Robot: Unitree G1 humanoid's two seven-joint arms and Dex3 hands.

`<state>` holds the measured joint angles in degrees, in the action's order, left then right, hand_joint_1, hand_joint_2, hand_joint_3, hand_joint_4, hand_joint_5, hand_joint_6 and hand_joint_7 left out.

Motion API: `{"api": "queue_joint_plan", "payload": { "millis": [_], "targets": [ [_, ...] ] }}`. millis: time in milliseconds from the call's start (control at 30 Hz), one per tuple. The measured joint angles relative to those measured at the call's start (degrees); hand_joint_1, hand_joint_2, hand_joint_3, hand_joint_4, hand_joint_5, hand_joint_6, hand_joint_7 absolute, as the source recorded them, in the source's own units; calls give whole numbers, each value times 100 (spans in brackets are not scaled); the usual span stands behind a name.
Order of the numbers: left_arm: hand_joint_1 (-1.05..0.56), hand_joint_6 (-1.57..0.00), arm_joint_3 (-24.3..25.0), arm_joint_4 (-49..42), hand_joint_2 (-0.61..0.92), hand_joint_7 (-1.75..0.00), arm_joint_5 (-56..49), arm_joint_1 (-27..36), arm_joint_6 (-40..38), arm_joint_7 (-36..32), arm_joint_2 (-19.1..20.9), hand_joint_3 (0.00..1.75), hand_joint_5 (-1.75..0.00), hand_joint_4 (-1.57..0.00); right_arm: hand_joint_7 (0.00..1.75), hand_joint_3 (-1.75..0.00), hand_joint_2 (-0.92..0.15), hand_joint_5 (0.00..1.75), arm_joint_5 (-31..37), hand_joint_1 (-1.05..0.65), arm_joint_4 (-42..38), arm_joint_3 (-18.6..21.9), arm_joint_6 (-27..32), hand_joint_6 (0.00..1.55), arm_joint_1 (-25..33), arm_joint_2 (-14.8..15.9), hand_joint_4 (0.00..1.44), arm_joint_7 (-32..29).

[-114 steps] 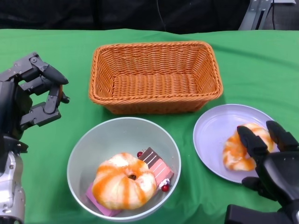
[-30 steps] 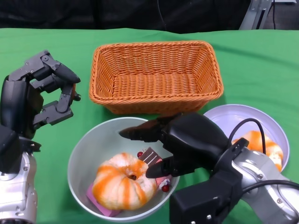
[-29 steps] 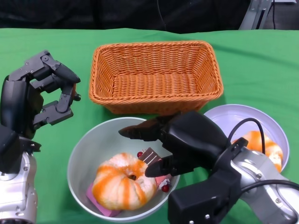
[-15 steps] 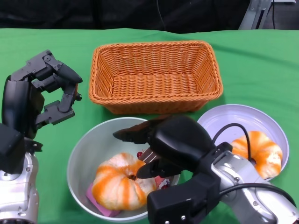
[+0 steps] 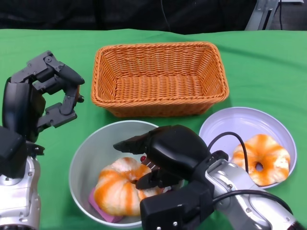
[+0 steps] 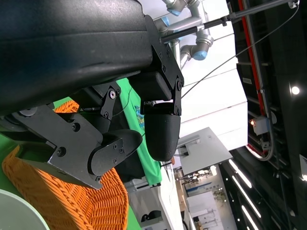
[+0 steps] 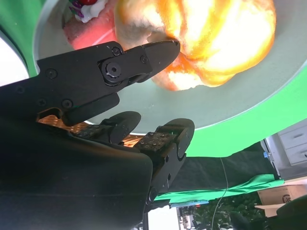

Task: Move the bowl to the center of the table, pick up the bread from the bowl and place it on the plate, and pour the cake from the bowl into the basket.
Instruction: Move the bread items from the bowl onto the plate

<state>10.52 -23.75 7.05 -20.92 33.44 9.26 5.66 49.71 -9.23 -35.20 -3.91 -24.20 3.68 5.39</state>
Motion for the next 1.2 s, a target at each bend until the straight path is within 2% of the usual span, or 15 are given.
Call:
{"api": "queue_joint_plan", "payload": {
  "millis": [500, 967, 1200],
  "targets": [
    [-4, -82, -56, 66, 61, -130, 48, 10, 7, 1, -21, 102, -153, -82, 1, -7, -92, 2, 460, -76, -744, -329, -8, 53, -332, -120, 60, -639],
    [-4, -83, -87, 208, 59, -131, 24, 49, -11, -90, -41, 106, -153, -84, 0, -4, -92, 3, 743, -77, -809, -623, 285, 54, -446, -117, 65, -431],
    [-6, -83, -98, 209, 56, -133, 20, 50, -15, -92, -77, 109, -154, -83, 1, -3, -92, 7, 1177, -75, -947, -941, 297, 57, -453, -119, 72, -806]
  ]
}}
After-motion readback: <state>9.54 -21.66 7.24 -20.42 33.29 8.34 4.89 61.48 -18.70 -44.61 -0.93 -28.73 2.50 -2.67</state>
